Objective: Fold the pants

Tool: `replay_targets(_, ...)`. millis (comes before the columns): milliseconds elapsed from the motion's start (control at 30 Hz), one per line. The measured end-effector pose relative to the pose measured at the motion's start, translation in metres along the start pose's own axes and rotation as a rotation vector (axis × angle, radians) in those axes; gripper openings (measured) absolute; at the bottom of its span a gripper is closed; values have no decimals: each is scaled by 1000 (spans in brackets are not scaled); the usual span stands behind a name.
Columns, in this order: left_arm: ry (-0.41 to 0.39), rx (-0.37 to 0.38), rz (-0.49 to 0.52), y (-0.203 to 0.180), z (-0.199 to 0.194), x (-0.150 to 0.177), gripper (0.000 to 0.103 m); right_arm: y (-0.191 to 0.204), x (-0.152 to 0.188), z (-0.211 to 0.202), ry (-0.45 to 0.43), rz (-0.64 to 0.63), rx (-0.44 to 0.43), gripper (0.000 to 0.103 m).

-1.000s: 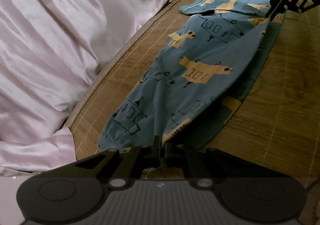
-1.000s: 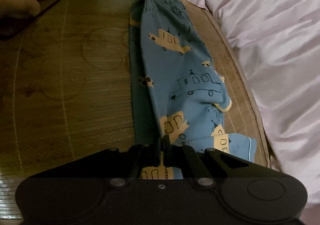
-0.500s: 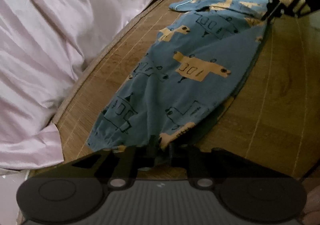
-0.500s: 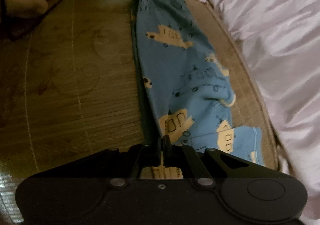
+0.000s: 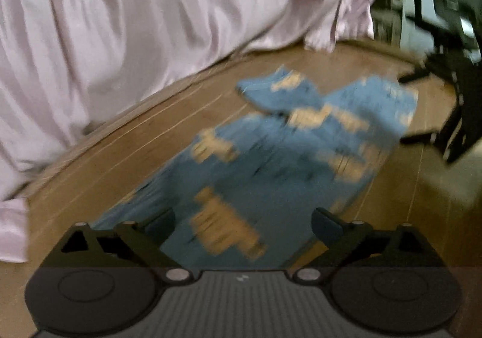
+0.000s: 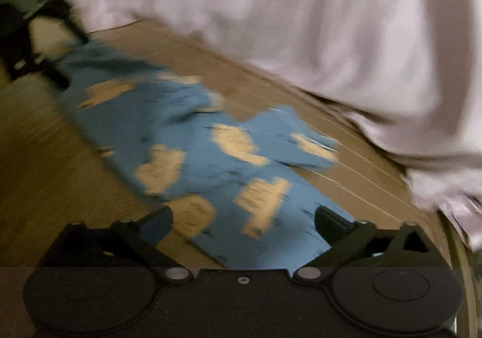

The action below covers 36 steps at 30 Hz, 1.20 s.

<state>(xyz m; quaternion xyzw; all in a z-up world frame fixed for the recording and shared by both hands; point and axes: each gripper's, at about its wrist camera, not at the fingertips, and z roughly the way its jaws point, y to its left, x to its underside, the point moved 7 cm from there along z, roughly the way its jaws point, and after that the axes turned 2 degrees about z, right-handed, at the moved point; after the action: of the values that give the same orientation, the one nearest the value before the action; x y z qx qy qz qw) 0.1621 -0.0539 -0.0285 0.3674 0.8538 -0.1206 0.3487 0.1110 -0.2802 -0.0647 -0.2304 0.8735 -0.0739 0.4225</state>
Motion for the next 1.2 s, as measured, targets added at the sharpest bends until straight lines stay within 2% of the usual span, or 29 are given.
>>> replay_targets(100, -67, 73, -96, -24, 20, -23, 102, -25, 8, -4, 33, 26, 118, 102)
replay_targets(167, -108, 122, -145, -40, 31, -35, 103, -43, 17, -16, 40, 54, 145, 102)
replay_targets(300, -115, 195, -175, -67, 58, -55, 103, -81, 16, -26, 63, 69, 91, 102)
replay_targets(433, -47, 259, -268, -74, 91, -62, 103, -118, -13, -12, 89, 106, 26, 102)
replay_targets(500, -30, 267, -332, -69, 103, -63, 103, -128, -35, 4, 102, 162, -21, 102)
replay_targets(600, -24, 271, -498, -56, 115, -64, 101, -135, -70, 40, 130, 291, -129, 102)
replay_targets(667, 12, 289, -582, -51, 122, -63, 93, -133, -92, 70, 160, 368, -200, 102)
replay_targets(733, 26, 291, -599, -49, 130, -62, 92, -124, -111, 102, 208, 402, -259, 99)
replay_targets(833, 39, 313, -653, -44, 139, -54, 87, -106, -134, 145, 285, 427, -296, 87)
replay_targets(900, 26, 322, -670, -42, 139, -52, 79, -94, -143, 171, 346, 456, -315, 79)
replay_targets(967, 34, 337, -681, -40, 142, -50, 52, -84, -149, 190, 397, 478, -314, 76)
replay_targets(1000, 49, 336, -706, -37, 145, -48, 47, -80, -151, 196, 415, 489, -310, 75)
replay_targets(1100, 42, 377, -830, -26, 144, -40, 43, -69, -152, 218, 466, 515, -285, 68)
replay_targets(1200, 55, 382, -901, -20, 147, -35, 34, -65, -158, 234, 501, 515, -248, 62)
